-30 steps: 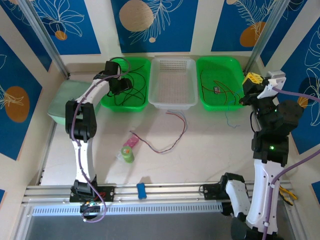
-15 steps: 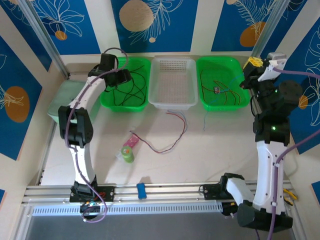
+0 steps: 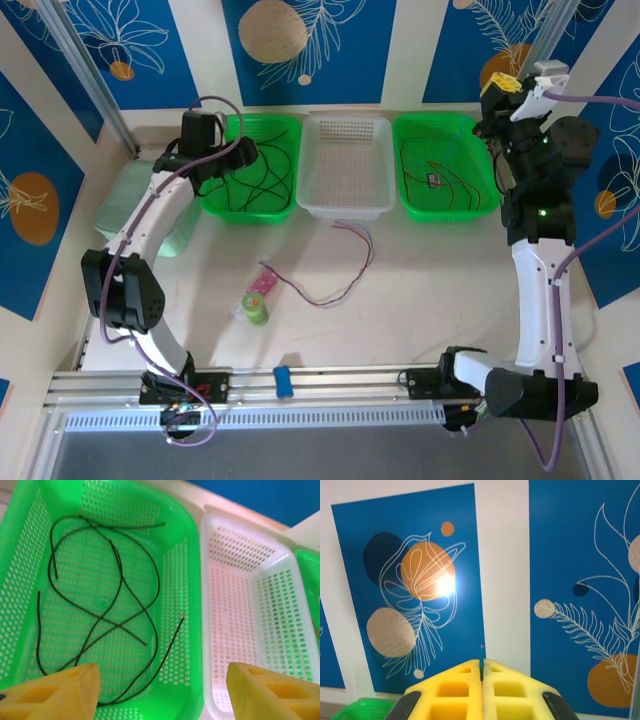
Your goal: Untangle the cables
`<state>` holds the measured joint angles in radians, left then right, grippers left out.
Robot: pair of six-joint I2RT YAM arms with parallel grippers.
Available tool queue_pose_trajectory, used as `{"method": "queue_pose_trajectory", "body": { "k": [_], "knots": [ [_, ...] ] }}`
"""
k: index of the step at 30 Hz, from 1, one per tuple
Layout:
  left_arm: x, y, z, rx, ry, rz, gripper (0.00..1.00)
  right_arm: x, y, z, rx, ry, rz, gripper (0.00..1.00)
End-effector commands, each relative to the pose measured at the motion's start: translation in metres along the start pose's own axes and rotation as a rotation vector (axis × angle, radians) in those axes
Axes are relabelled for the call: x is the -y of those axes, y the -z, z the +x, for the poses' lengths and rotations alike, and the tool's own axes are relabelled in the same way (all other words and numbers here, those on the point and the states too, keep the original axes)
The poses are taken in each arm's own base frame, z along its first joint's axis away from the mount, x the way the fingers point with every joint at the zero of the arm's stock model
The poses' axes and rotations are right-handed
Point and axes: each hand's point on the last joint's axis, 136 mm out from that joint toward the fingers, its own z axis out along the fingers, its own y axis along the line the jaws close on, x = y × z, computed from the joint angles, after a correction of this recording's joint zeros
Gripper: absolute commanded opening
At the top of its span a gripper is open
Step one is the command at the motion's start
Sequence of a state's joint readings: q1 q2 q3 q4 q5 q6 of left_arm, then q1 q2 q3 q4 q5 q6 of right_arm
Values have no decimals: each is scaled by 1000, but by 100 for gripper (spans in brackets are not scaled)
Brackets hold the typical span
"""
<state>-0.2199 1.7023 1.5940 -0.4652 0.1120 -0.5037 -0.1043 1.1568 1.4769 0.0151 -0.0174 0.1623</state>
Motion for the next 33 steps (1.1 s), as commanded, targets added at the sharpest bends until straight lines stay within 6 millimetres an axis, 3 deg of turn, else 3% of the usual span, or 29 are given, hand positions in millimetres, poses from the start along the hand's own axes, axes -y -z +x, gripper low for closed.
{"method": "queue_pose_trajectory", "body": {
  "k": [1, 8, 17, 23, 25, 28, 30, 33],
  "knots": [
    [19, 14, 10, -7, 8, 66, 68, -4, -6, -34, 98, -8, -2, 0],
    [22, 30, 36, -40, 16, 81, 68, -22, -42, -55, 163, -55, -48, 0],
    [13, 55, 76, -64, 85, 105, 69, -97, -104, -39, 171, -128, -181, 0],
    [11, 71, 98, -78, 97, 124, 69, -117, -148, -14, 126, -126, -201, 0],
    [10, 75, 108, -111, 89, 128, 69, -125, -163, -1, 96, -120, -205, 0],
    [6, 84, 121, -134, 88, 124, 69, -133, -192, 35, 30, -58, -146, 0],
    [2, 91, 126, -126, 92, 119, 69, -131, -214, 71, -31, 5, -51, 0],
    [-2, 101, 130, -111, 98, 112, 69, -131, -239, 144, -180, 89, 30, 0]
  ]
}}
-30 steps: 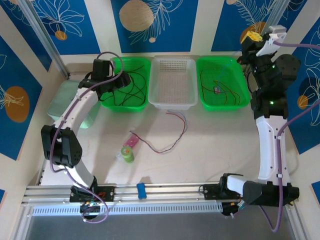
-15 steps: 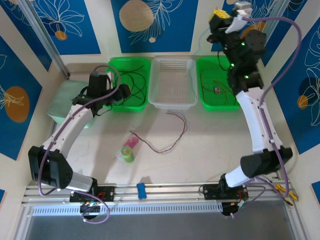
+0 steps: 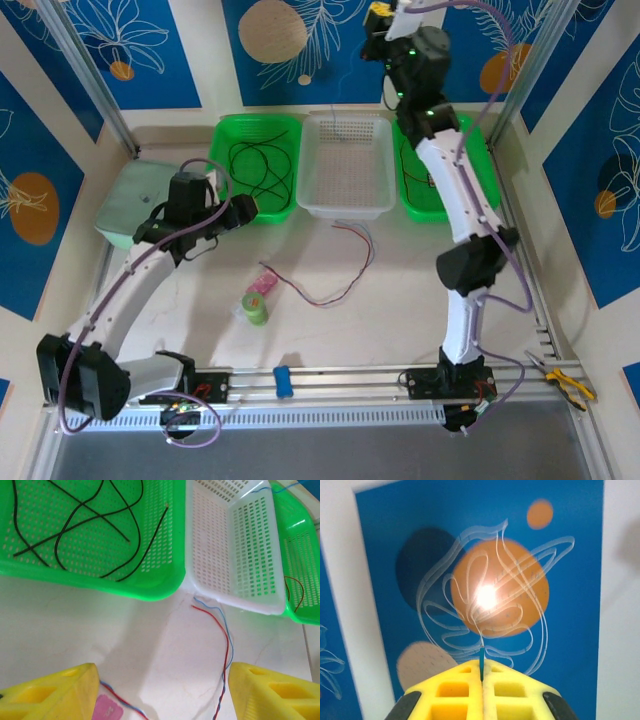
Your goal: Untangle the cables
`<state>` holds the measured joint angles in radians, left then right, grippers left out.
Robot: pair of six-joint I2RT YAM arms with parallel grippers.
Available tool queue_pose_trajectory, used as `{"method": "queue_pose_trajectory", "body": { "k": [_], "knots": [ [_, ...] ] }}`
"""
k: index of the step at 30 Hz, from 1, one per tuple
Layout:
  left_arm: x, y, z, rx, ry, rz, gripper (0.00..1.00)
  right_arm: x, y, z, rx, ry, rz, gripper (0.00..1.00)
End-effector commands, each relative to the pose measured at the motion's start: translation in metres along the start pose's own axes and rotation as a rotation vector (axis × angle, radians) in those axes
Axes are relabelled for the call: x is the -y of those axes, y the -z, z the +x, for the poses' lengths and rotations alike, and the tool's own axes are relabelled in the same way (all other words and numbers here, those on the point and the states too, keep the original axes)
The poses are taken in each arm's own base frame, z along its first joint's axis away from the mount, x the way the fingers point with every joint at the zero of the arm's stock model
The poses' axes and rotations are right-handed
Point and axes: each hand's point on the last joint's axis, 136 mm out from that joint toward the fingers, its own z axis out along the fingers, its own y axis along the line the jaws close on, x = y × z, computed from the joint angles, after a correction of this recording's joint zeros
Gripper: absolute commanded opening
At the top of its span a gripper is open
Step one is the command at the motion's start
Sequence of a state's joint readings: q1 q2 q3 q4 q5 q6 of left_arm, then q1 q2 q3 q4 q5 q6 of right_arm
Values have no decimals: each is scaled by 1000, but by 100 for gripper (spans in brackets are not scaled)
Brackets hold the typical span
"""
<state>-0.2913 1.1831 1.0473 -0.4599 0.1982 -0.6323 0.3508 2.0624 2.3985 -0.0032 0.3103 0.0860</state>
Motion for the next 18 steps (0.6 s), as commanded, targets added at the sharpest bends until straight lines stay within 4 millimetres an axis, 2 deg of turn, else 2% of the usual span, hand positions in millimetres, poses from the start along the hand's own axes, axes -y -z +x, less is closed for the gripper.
{"method": "queue_pose_trajectory", "body": {
  "k": [1, 5, 7, 14, 16, 18],
  "knots": [
    [1, 13, 11, -7, 12, 6, 69, 20, -22, 104, -245, 118, 166, 0],
    [0, 19, 13, -10, 5, -1, 69, 25, -18, 201, -478, 31, 198, 0],
    [0, 19, 14, -13, 2, -3, 69, 28, -10, 233, -564, -26, 210, 0],
    [2, 12, 12, -22, 5, 5, 69, 32, 30, 334, -871, -158, 199, 0],
    [2, 9, 12, -30, 8, 7, 68, 35, 42, 354, -935, -201, 212, 0],
    [3, 7, 12, -32, 8, 7, 69, 37, 50, 366, -969, -239, 221, 0]
  ]
}}
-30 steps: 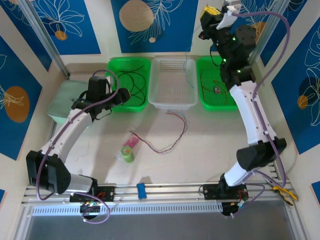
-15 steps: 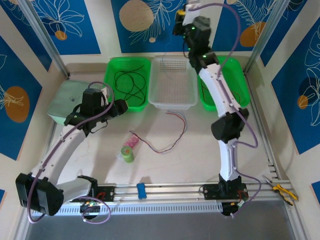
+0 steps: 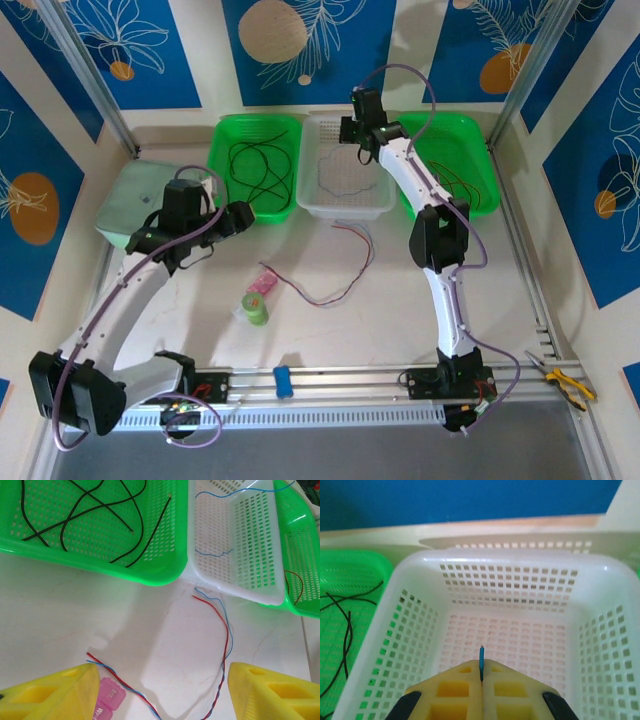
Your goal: Untangle the cables
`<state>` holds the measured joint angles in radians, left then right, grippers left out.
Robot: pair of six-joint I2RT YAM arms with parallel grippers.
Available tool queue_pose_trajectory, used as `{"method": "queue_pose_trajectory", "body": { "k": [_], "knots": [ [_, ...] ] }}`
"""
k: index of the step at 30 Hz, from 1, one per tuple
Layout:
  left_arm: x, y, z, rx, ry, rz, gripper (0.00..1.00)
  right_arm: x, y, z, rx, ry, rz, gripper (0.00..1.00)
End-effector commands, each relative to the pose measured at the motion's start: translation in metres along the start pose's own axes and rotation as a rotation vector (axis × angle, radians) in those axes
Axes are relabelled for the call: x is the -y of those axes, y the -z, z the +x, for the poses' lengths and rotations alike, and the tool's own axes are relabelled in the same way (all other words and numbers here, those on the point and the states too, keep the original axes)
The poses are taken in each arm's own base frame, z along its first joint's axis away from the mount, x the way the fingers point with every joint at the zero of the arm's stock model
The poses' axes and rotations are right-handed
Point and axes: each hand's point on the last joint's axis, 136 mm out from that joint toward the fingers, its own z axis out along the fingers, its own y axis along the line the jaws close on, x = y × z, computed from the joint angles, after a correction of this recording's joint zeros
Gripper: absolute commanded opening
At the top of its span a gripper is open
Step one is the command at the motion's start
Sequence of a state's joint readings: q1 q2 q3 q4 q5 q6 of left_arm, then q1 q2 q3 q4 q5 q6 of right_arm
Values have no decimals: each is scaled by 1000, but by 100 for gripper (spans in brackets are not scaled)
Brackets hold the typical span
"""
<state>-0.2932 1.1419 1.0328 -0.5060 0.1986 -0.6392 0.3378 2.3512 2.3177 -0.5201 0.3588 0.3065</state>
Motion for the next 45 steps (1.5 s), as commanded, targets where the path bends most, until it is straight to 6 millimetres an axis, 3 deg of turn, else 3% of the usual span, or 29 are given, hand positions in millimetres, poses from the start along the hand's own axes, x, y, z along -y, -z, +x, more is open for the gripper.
{"method": "queue_pose_trajectory", "body": {
  "k": [1, 2, 3, 4, 5, 7, 8, 12, 14, 16, 20, 22, 26, 32, 36, 40, 45],
  "knots": [
    [7, -2, 2, -15, -5, 17, 69, 6, -9, 37, -129, -97, -21, 0],
    [7, -3, 2, -15, -8, 14, 68, 8, -10, 38, -136, -108, -26, 4],
    [7, -2, 2, -17, -12, 9, 69, 9, -10, 38, -143, -116, -36, 15],
    [6, -2, 2, -20, -17, -1, 69, 11, -9, 37, -147, -128, -44, 37],
    [5, -2, 3, -22, -24, -15, 69, 13, -8, 35, -150, -140, -41, 52],
    [4, 0, 3, -29, -45, -35, 69, 19, -2, 26, -145, -166, -38, 75],
    [4, 0, 4, -32, -50, -36, 69, 21, 3, 20, -135, -170, -39, 80],
    [7, -1, 4, -42, -59, -33, 69, 22, 31, -12, -61, -151, -61, 86],
    [10, -2, 5, -46, -62, -31, 69, 22, 46, -26, -31, -134, -71, 96],
    [13, -2, 6, -47, -66, -26, 69, 24, 65, -39, -5, -119, -71, 97],
    [18, -1, 8, -54, -86, -41, 68, 28, 108, -49, 4, -107, -66, 96],
    [16, -1, 13, -83, -110, -91, 68, 28, 132, -43, -7, -101, -74, 94],
    [27, -3, 18, -105, -144, -87, 68, 35, 179, -5, -96, -182, -67, 88],
    [45, -8, 33, -106, -192, -39, 68, 43, 233, 102, -228, -274, -71, 84],
    [48, -12, 49, -121, -219, -27, 68, 49, 257, 170, -294, -295, -69, 72],
    [54, -17, 59, -120, -227, -15, 68, 60, 268, 222, -351, -366, -49, 60],
    [64, -22, 70, -132, -246, -14, 68, 63, 253, 252, -420, -403, -30, 45]
  ]
}}
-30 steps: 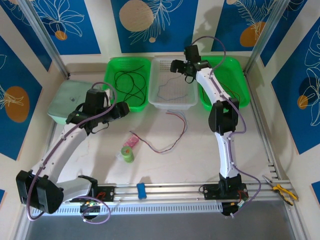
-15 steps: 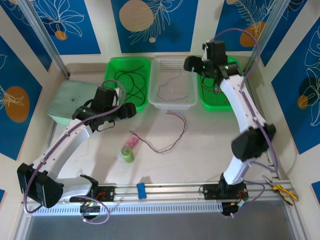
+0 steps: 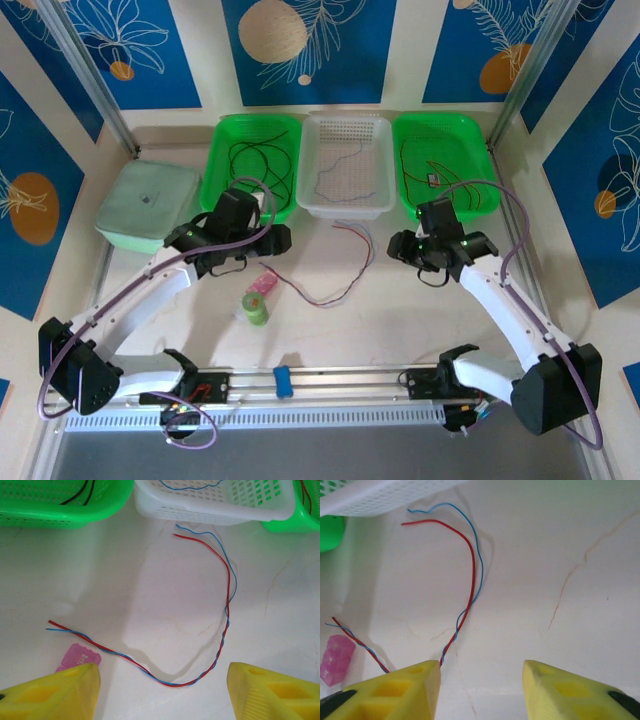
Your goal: Untangle the cables
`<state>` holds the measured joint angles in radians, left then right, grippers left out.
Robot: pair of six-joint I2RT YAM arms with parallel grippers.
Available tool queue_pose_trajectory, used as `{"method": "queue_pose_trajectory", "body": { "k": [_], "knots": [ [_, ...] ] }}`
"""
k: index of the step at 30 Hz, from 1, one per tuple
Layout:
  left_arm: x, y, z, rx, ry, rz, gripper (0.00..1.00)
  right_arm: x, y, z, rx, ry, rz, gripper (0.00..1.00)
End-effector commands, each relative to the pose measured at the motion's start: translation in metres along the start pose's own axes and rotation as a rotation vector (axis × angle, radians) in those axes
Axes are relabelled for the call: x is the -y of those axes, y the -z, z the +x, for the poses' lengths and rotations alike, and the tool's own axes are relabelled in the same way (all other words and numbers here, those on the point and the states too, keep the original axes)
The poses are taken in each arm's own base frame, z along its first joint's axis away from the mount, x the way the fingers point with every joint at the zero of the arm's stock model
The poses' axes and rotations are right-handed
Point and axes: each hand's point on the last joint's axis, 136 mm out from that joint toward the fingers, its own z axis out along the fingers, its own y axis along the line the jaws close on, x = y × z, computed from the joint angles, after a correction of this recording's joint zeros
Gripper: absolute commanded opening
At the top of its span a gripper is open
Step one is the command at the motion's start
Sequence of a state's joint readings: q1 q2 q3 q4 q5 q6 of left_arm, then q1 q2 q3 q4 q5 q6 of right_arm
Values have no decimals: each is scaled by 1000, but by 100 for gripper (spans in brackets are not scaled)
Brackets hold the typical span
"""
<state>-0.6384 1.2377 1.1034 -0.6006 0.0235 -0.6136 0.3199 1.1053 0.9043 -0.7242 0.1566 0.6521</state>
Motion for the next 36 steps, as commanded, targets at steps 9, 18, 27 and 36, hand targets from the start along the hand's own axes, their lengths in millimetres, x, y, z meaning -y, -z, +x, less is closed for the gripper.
{"method": "queue_pose_trajectory", "body": {
  "k": [9, 18, 27, 36],
  "knots": [
    [19, -14, 17, 1, -12, 15, 67, -3, -67, 6, -69, -164, -27, 30],
    [30, -36, 21, -57, -27, 45, 67, -3, -98, 6, -87, -274, -39, 26],
    [38, -46, 21, -41, -16, 78, 67, 8, -113, -8, -54, -297, -18, 15],
    [48, -49, 17, -60, -31, 97, 68, -2, -123, -12, -60, -222, -77, 16]
  ]
}}
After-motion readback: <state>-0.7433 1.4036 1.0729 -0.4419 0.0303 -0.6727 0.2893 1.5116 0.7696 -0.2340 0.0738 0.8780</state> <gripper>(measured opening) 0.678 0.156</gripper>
